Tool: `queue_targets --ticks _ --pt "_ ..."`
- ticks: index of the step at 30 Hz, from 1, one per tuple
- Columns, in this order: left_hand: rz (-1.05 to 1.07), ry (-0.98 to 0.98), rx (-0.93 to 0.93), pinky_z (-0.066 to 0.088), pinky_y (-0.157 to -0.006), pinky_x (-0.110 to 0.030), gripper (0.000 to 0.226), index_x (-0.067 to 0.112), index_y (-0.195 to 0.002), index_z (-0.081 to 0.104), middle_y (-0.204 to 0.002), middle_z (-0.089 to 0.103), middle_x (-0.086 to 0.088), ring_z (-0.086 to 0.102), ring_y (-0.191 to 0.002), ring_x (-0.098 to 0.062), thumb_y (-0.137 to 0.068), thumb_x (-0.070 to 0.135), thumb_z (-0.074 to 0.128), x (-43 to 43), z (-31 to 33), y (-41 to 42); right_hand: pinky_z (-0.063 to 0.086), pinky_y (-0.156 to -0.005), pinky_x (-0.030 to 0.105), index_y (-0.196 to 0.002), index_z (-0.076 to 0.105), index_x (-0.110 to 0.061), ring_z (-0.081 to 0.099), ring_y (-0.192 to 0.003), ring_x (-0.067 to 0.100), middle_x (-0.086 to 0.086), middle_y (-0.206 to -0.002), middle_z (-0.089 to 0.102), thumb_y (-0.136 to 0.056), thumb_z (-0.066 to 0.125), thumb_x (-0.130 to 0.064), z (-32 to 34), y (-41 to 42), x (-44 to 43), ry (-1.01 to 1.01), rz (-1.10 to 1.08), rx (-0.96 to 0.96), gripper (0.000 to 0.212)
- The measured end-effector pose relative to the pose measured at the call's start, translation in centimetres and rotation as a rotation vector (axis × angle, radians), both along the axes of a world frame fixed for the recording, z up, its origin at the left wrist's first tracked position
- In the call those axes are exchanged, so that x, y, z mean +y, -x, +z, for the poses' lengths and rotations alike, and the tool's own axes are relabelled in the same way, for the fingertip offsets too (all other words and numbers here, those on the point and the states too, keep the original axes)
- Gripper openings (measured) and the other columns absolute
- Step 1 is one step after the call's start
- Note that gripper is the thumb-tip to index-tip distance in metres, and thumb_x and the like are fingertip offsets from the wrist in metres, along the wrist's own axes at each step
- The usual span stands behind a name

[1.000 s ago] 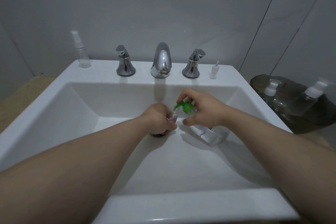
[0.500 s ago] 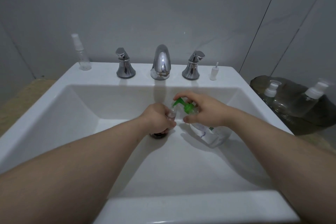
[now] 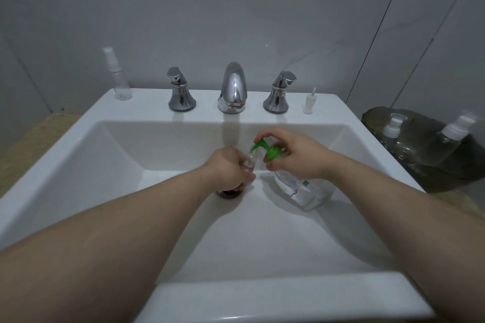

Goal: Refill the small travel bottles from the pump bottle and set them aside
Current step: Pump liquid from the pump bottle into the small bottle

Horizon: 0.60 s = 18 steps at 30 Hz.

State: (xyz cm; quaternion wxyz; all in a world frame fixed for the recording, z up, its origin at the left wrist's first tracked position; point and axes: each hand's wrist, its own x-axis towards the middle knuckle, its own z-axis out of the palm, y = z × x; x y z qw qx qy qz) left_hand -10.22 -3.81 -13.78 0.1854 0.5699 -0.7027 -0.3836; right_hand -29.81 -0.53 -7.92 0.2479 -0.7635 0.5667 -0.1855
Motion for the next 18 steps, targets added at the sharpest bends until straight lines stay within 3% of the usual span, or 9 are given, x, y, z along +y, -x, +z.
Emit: queue_targets --ticks 4,10,15,18 --pt "-0.015 0.034 -0.028 0.062 -0.085 -0.044 0.015 0.006 -0.089 0.071 -0.074 0.07 -0.008 0.071 -0.073 -0.026 -0.087 0.019 0.079 -0.04 -0.06 0.06 0.049 -0.078 0.022 -0.112 0.058 -0.047 0.06 -0.081 0.014 -0.001 -0.104 0.069 -0.085 0.08 -0.016 0.16 -0.14 0.09 -0.007 -0.005 -0.015 0.048" --pt "-0.039 0.047 -0.066 0.06 -0.083 -0.039 0.019 0.017 -0.076 0.065 -0.071 0.067 -0.003 0.066 -0.067 -0.02 -0.088 0.021 0.079 -0.05 -0.03 0.1 0.051 -0.082 0.029 -0.11 0.06 -0.045 0.059 -0.082 0.016 -0.002 -0.103 0.068 -0.083 0.082 -0.016 0.11 -0.19 -0.05 -0.009 -0.012 -0.025 0.045" --pt "-0.042 0.048 -0.067 0.061 -0.084 -0.041 0.017 0.008 -0.087 0.072 -0.079 0.075 -0.012 0.073 -0.076 -0.026 -0.086 0.023 0.081 -0.06 -0.17 0.08 0.051 -0.082 0.029 -0.109 0.062 -0.042 0.061 -0.085 0.017 -0.002 -0.102 0.068 -0.082 0.083 -0.016 0.06 -0.19 -0.04 -0.01 -0.021 -0.027 0.043" --pt "-0.058 0.061 -0.083 0.059 -0.08 -0.035 0.017 0.01 -0.088 0.072 -0.071 0.071 -0.003 0.07 -0.068 -0.018 -0.087 0.024 0.081 -0.03 -0.16 0.06 0.049 -0.077 0.025 -0.107 0.064 -0.039 0.061 -0.084 0.015 -0.004 -0.102 0.069 -0.081 0.084 -0.015 0.1 -0.22 -0.11 -0.014 -0.03 -0.035 0.04"
